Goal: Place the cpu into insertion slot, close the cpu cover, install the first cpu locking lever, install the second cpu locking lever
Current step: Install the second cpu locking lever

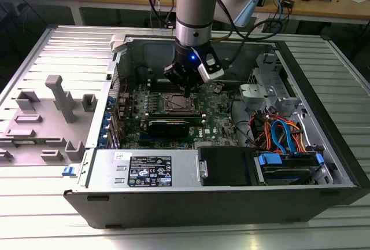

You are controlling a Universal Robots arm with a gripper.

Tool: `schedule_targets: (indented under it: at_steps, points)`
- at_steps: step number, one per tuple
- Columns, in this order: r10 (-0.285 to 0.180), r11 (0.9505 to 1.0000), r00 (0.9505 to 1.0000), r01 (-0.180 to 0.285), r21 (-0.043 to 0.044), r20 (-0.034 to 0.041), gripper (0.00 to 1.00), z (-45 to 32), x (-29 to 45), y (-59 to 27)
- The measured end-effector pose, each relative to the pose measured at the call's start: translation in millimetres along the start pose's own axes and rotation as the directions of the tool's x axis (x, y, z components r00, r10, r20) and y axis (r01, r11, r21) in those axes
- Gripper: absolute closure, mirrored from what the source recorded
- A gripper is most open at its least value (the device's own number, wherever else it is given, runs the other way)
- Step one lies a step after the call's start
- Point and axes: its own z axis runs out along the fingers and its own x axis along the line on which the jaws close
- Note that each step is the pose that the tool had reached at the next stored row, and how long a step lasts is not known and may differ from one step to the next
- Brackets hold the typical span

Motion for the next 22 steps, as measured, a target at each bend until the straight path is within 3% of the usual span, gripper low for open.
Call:
schedule_targets:
  at_steps: [5,22]
  points:
    - [0.000,1.0000,1.0000,0.000,0.0000,0.0000,0.89,-0.2,0.2,-4.7]
    - [0.000,1.0000,1.0000,0.000,0.0001,0.0000,0.89,-1.8,0.2,-5.4]
